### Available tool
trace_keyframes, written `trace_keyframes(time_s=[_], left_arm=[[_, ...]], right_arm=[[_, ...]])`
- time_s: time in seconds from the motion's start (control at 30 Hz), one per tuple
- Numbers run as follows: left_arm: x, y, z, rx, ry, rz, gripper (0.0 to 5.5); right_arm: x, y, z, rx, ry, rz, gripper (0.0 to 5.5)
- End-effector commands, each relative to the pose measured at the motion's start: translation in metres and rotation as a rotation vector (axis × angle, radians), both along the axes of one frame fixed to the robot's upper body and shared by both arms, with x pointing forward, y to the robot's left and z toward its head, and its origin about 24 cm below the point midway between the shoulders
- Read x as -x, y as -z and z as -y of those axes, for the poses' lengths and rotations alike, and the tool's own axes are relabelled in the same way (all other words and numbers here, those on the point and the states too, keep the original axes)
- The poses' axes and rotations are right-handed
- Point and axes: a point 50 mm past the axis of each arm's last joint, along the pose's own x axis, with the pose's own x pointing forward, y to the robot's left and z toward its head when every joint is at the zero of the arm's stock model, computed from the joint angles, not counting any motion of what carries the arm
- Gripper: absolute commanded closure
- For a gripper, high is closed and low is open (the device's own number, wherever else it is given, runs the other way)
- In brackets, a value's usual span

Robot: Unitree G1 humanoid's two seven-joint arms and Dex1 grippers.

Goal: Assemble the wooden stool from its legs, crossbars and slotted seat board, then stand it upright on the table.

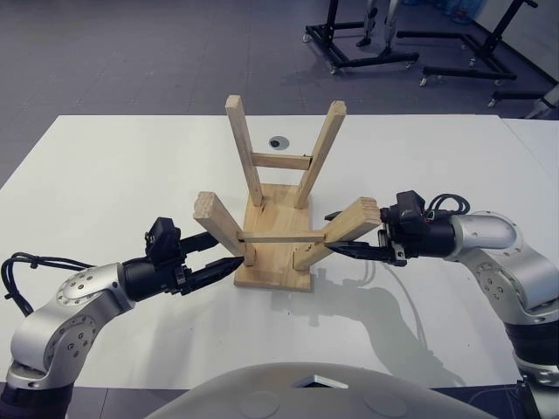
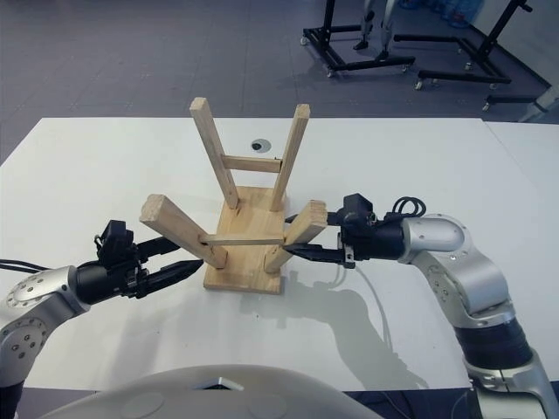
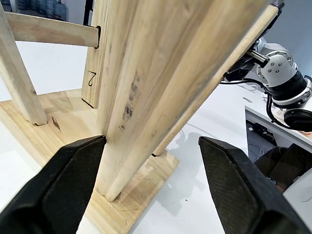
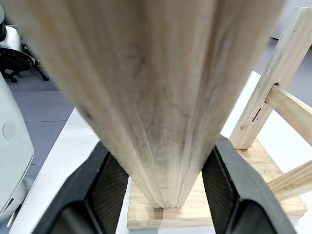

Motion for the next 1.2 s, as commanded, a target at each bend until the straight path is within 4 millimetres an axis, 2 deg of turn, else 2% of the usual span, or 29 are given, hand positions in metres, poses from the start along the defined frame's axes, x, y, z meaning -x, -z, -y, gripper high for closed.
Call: trace_keyframes(time_s=[0.03, 0.3, 0.33, 0.47, 0.63, 0.8, 0.93, 1.0, 1.2], left_arm=[[0.013, -0.018, 0.017, 0.122, 0.128, 0.075, 2.02], [0.012, -0.013, 0.019, 0.11, 0.062, 0.103, 2.02], [0.013, -0.01, 0.022, 0.111, 0.052, 0.101, 2.02], [0.015, -0.003, 0.026, 0.107, 0.037, 0.086, 2.02], [0.017, -0.002, 0.015, 0.075, 0.04, 0.053, 2.02], [0.017, -0.003, 0.009, 0.049, 0.045, 0.045, 2.02], [0.014, -0.005, 0.008, 0.041, 0.048, 0.051, 2.02], [0.013, -0.006, 0.01, 0.043, 0.045, 0.056, 2.02], [0.014, -0.004, 0.016, 0.068, 0.032, 0.044, 2.02]], right_arm=[[0.0, 0.003, -0.008, 0.003, 0.001, -0.014, 3.46], [-0.01, -0.012, -0.004, 0.0, -0.002, 0.01, 3.46], [-0.012, -0.013, -0.003, 0.003, 0.003, 0.017, 3.08], [-0.015, -0.02, -0.001, 0.009, 0.025, 0.045, 2.49], [-0.006, -0.019, 0.0, 0.002, 0.062, 0.045, 1.57], [-0.003, -0.017, 0.02, -0.011, 0.18, 0.034, 0.71], [-0.005, -0.024, 0.033, -0.057, 0.261, 0.034, 0.71], [-0.007, -0.036, 0.036, -0.104, 0.295, 0.055, 0.71], [0.003, -0.066, 0.024, -0.235, 0.295, 0.102, 0.71]])
